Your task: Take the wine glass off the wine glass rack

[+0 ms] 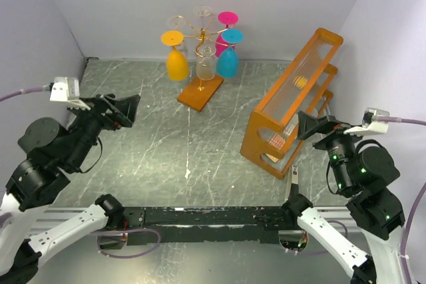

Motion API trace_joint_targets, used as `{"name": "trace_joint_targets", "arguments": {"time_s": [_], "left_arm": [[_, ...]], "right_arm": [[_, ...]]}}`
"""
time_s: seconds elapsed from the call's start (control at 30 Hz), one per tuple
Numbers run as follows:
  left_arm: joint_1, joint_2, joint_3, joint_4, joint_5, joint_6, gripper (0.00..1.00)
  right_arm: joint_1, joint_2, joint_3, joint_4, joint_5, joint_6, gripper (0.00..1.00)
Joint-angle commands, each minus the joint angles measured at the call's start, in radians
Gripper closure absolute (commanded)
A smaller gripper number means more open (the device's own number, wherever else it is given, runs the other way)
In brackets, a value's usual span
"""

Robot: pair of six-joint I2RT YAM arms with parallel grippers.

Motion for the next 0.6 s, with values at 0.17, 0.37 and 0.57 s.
{"name": "trace_joint_targets", "arguments": {"time_s": [0.17,0.37,0.57], "left_arm": [[0.219,0.177,0.091,0.05,0.157,-0.006,0.01],[0.353,0.313,0.179,0.029,0.259,-0.017,0.02],[0.442,0.469,0.306,-0.037,0.374,-0.045,0.04]], "right_arm": [[-0.008,0.191,0.161,-0.008,-0.044,-0.013,0.0],[-0.012,0.316,0.25,0.023,-0.108,-0.026,0.0],[-0.016,0.425,0.306,0.054,-0.194,-0.017,0.0]]}}
